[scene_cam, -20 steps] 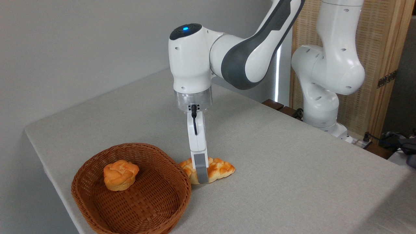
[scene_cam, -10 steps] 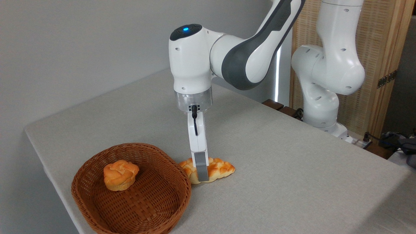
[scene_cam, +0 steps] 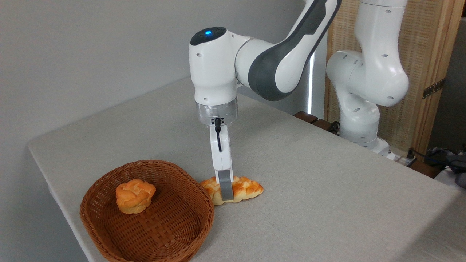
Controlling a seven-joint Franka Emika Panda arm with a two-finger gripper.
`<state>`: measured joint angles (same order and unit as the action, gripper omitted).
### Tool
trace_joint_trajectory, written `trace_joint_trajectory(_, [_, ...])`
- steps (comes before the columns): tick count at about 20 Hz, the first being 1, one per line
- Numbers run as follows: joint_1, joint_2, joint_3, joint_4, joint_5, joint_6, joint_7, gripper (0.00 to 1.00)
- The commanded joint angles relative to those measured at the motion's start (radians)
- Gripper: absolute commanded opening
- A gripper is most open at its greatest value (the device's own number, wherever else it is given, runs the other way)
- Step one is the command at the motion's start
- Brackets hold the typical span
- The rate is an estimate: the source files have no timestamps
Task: Put bread into the basket
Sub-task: 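Close the gripper on the middle of the braided loaf, then lift the braided loaf and carry it over the wicker basket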
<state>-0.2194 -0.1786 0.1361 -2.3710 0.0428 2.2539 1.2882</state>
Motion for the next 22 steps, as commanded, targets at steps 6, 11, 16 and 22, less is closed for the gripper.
trace_joint_trajectory(6, [-0.009, -0.012, 0.0, -0.004, -0.017, -0.031, 0.011, 0.36])
trace_joint_trajectory(11, [-0.011, -0.047, -0.032, 0.022, -0.018, -0.121, 0.013, 0.38])
trace_joint_trajectory(16, [-0.011, -0.05, -0.053, 0.146, -0.101, -0.293, 0.013, 0.38])
trace_joint_trajectory(22, [-0.008, -0.042, -0.011, 0.229, -0.26, -0.359, 0.011, 0.38])
